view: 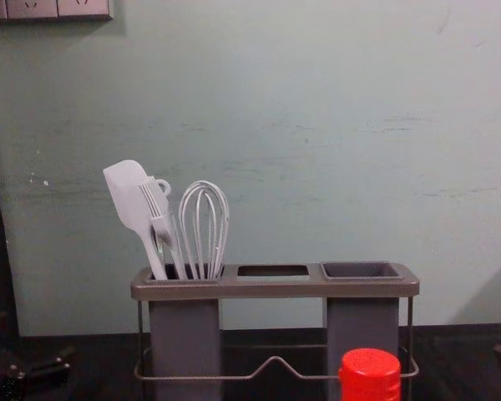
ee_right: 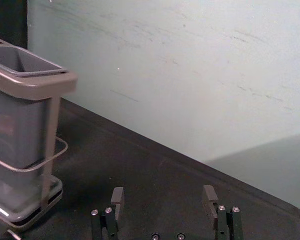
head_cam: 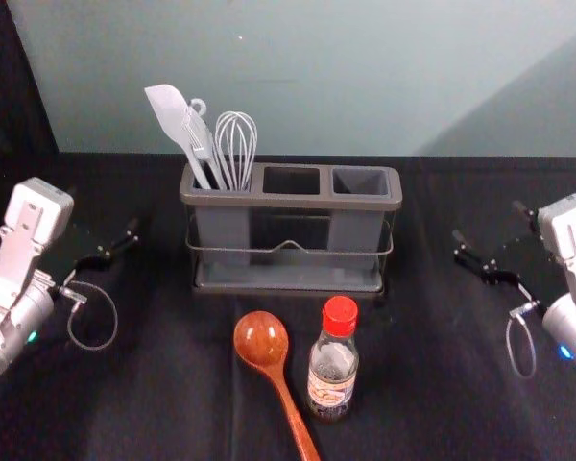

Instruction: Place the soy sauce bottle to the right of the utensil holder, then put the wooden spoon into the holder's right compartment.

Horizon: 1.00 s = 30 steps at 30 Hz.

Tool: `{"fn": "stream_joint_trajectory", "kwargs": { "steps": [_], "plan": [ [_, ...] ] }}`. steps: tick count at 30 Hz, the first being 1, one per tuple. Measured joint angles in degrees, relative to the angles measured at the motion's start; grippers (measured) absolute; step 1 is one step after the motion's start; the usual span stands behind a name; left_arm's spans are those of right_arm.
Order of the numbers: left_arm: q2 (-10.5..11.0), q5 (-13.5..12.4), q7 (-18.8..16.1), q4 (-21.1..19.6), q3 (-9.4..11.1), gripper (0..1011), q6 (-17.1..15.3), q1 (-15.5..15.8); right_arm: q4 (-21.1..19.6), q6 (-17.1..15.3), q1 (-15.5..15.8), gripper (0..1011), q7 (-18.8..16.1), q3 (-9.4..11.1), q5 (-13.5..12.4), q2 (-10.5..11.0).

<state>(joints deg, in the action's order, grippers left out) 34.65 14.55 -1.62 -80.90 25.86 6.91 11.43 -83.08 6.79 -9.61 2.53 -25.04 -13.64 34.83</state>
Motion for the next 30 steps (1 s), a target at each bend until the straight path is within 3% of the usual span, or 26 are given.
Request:
{"fn": "stream_joint_trajectory", "kwargs": {
  "steps": [9, 17, 30],
  "plan": [
    [0.0, 0.0, 0.0, 0.0, 0.01, 1000, 0.0, 0.0, -7.27, -0.68, 6.05, 1002, 0.85, 1.95, 1.02, 1.89],
    [0.0, 0.0, 0.0, 0.0, 0.01, 1000, 0.0, 0.0, -15.03, -0.22, 13.86, 1002, 0.64, 4.59, 0.15, 4.6],
    [0.0, 0.0, 0.0, 0.0, 0.0, 1000, 0.0, 0.0, -24.39, -0.28, 23.17, 1002, -0.98, 8.21, -0.54, 8.45]
  ]
}}
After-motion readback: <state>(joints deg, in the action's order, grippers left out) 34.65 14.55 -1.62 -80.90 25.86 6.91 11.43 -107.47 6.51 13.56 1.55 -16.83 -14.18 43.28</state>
